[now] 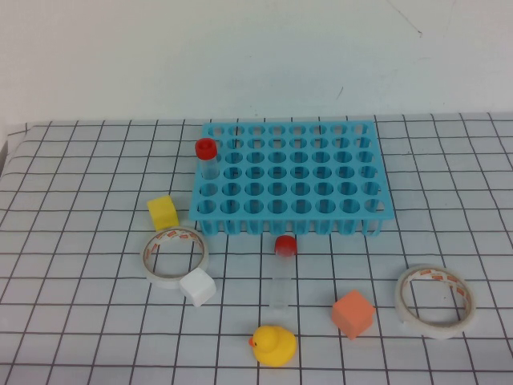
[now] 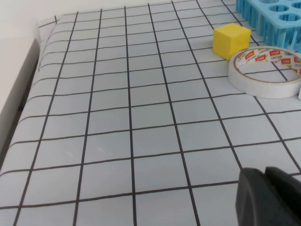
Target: Place the test tubes
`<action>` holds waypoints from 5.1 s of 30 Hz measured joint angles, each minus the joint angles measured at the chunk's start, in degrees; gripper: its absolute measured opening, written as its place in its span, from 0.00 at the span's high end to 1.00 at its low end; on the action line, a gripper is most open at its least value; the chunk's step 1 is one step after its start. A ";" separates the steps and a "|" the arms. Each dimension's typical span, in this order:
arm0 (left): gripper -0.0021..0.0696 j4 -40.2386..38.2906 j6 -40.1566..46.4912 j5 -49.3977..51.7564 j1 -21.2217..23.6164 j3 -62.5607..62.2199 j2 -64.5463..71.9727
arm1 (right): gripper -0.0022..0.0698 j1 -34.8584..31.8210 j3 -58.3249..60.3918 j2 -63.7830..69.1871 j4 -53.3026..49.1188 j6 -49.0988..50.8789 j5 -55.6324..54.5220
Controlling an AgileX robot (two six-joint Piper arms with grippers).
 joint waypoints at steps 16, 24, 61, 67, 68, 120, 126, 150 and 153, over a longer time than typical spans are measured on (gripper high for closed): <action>0.97 0.00 0.00 0.00 0.00 0.00 0.00 | 0.97 0.00 0.00 0.00 0.00 0.00 0.00; 0.97 0.00 0.00 0.00 0.00 0.00 0.00 | 0.97 0.00 0.00 0.00 0.00 0.00 0.00; 0.97 -0.10 0.00 -41.91 0.00 0.12 0.00 | 0.97 0.00 0.68 0.00 0.19 0.48 -51.66; 0.97 -0.10 -0.51 -46.86 0.00 0.12 0.00 | 0.97 0.00 0.68 0.00 5.20 0.36 -52.09; 0.97 0.24 -0.80 -47.50 0.00 0.12 0.00 | 0.97 0.00 0.68 0.00 5.80 0.20 -52.30; 0.97 -8.66 6.11 17.47 0.00 -29.05 34.85 | 0.97 10.85 -51.58 82.74 27.96 -17.47 20.90; 0.97 -8.56 6.11 16.19 0.00 -28.93 34.85 | 0.97 30.06 -70.05 95.57 14.44 -2.65 21.90; 0.97 -8.66 6.34 15.63 0.00 -28.62 34.85 | 0.44 44.00 -101.26 123.08 -5.57 23.99 36.76; 0.97 -8.83 6.34 15.63 0.00 -28.62 34.85 | 0.44 44.00 -101.29 123.77 -5.45 24.10 36.76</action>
